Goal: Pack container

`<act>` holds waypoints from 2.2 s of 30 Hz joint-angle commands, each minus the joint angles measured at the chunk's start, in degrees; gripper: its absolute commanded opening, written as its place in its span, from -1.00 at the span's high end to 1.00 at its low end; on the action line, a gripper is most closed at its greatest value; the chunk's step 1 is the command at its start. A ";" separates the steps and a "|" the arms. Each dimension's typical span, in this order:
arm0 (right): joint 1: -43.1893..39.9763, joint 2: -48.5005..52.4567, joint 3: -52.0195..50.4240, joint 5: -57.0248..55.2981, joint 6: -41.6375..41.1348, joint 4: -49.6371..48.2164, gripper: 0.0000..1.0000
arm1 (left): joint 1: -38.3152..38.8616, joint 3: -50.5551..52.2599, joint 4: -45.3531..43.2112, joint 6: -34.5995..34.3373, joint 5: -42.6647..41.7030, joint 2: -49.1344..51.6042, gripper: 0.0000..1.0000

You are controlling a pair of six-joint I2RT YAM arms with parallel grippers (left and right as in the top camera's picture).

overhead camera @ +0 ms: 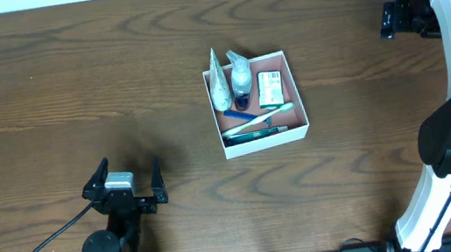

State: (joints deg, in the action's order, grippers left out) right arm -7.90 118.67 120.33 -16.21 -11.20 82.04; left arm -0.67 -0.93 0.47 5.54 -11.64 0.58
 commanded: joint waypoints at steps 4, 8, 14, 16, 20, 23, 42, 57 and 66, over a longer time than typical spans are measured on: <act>0.42 -0.31 1.11 -0.22 -0.98 0.02 -0.99 | -0.28 0.70 2.49 -0.92 -0.83 -0.28 -0.96; 0.42 -0.31 1.11 -0.22 -0.98 0.02 -0.99 | -0.28 0.70 2.49 -0.90 -0.83 -0.28 -0.96; 0.42 -0.31 1.11 -0.22 -0.98 0.02 -0.99 | -0.28 0.70 2.49 -0.92 -0.83 -0.28 -0.96; 0.42 -0.31 1.11 -0.22 -0.98 0.02 -0.99 | -0.28 0.70 2.49 -0.90 -0.83 -0.28 -0.96; 0.42 -0.31 1.11 -0.22 -0.98 0.02 -0.98 | -0.28 0.70 2.49 -0.92 -0.83 -0.28 -0.96; 0.42 -0.31 1.11 -0.22 -0.98 0.02 -0.99 | -0.28 0.70 2.49 -0.90 -0.83 -0.28 -0.96; 11.67 -22.23 1.05 -0.22 -0.98 0.02 -0.99 | -0.28 0.70 2.49 -0.90 -0.81 -0.28 -0.96; 19.37 -54.62 -25.94 5.42 1.57 -38.53 -0.99 | -0.28 0.70 2.49 -0.92 -0.83 -0.28 -0.96; 18.64 -77.07 -72.30 13.29 3.10 -81.92 -0.99 | -0.28 0.70 2.49 -0.90 -0.83 -0.28 -0.96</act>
State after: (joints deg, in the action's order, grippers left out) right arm 11.14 47.59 56.95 -6.09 -9.17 3.77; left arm -0.67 -1.23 1.06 4.69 -11.64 0.58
